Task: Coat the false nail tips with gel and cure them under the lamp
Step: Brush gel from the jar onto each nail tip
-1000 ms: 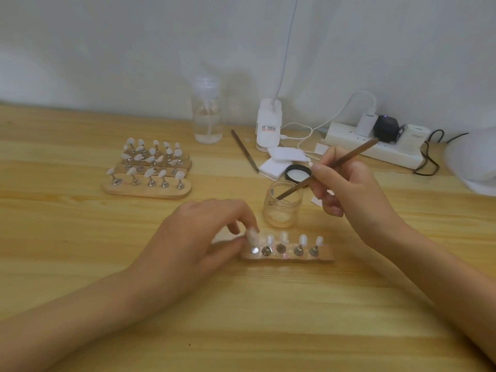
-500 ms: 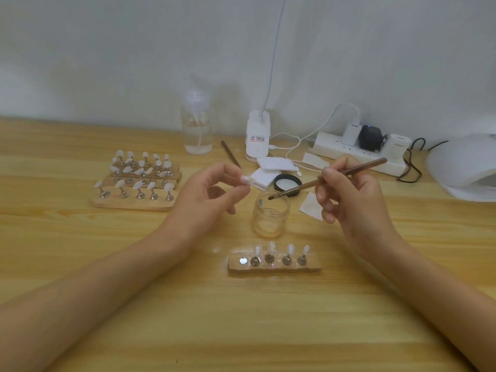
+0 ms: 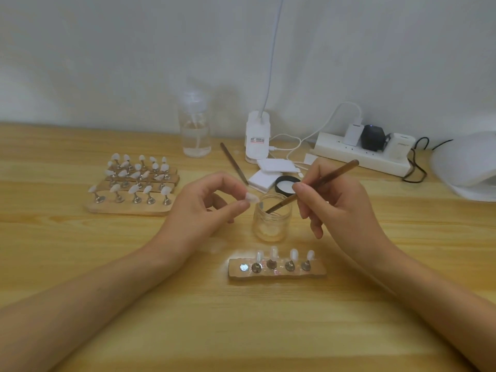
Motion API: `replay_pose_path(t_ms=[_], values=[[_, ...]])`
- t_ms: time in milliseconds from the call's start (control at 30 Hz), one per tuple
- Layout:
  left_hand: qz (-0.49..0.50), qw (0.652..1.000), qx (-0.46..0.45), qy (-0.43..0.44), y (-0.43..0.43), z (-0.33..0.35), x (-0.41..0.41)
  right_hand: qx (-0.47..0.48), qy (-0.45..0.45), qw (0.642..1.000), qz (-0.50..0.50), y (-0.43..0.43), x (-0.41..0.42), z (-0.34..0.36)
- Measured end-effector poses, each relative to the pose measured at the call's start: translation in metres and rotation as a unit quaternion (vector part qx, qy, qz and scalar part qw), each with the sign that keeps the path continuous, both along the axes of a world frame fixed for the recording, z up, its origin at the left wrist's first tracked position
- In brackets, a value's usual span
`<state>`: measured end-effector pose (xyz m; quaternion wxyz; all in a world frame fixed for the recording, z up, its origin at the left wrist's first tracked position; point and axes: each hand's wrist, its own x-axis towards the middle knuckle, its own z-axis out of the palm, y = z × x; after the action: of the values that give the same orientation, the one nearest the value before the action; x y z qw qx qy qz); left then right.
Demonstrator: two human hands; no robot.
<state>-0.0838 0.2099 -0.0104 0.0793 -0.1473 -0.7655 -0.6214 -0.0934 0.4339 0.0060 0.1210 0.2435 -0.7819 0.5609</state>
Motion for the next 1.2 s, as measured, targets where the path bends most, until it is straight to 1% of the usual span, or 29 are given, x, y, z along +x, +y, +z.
replay_pose_path(t_ms=[200,367,500,567,667,867,1200], values=[[0.005,1.0,-0.009,0.001,-0.0009,-0.0001,0.001,-0.036,-0.026,0.999,0.008,-0.0003,-0.0006,0.0006],[0.012,1.0,-0.018,0.007,-0.0016,0.0,0.0029,-0.133,-0.043,0.99,-0.018,0.006,0.0022,0.0011],[0.012,1.0,-0.023,0.012,-0.0018,0.0002,0.0035,-0.218,-0.125,0.968,-0.026,0.0074,0.003,-0.0036],[0.013,0.999,-0.028,0.013,-0.0015,0.0001,0.0034,-0.244,-0.161,0.956,-0.026,0.007,0.0035,-0.0049],[0.013,0.999,-0.041,0.015,-0.0009,0.0,0.0037,-0.27,-0.19,0.944,-0.032,0.007,0.0031,-0.0057],[0.01,0.998,-0.061,0.014,0.001,0.0015,0.0048,-0.302,-0.218,0.928,-0.032,0.0078,-0.001,-0.0057],[-0.001,0.999,-0.054,0.004,0.0027,0.0023,0.0027,-0.279,-0.196,0.939,0.031,0.0069,-0.0038,-0.008]])
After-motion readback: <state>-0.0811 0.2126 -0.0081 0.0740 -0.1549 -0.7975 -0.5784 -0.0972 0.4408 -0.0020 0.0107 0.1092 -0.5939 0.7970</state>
